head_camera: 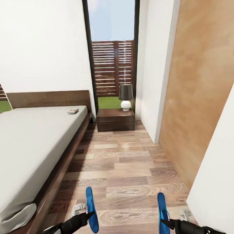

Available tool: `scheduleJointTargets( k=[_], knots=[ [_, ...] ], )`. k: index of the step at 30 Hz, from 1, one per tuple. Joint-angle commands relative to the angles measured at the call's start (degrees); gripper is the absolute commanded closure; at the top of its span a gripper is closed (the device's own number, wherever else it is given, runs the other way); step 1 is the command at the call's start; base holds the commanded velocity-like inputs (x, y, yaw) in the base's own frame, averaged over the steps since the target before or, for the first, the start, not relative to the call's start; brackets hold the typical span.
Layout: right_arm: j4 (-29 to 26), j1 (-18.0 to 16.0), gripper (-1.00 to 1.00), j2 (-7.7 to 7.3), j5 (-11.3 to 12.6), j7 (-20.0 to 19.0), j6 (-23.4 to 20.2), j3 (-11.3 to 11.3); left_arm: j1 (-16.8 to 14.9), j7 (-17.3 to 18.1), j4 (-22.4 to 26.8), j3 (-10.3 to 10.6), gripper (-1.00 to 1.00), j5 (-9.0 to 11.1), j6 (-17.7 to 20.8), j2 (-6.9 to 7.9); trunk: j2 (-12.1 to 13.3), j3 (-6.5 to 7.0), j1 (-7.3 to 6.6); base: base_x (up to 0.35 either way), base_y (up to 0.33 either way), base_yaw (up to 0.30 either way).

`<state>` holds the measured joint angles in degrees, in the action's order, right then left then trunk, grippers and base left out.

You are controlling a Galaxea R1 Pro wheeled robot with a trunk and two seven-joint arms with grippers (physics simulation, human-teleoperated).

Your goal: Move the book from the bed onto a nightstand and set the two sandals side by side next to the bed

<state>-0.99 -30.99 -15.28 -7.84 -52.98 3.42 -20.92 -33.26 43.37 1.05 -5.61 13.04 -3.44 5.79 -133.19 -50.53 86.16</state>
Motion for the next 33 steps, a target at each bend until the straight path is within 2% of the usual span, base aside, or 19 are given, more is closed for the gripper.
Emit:
scheduleJointTargets(
  k=[1, 33],
  knots=[
    [0.0, 0.0, 1.00, -0.01, -0.6, -0.1, 0.4, -0.5, 0.0, 0.2, -0.1, -0.5, 1.00, -0.3, -0.2, 0.01, 0.0, -0.06, 0.02, 0.323, 0.000, 0.000],
    [0.0, 0.0, 1.00, -0.01, -0.6, -0.1, 0.4, -0.5, 0.0, 0.2, -0.1, -0.5, 1.00, -0.3, -0.2, 0.01, 0.0, -0.06, 0.02, 0.323, 0.000, 0.000]
  ],
)
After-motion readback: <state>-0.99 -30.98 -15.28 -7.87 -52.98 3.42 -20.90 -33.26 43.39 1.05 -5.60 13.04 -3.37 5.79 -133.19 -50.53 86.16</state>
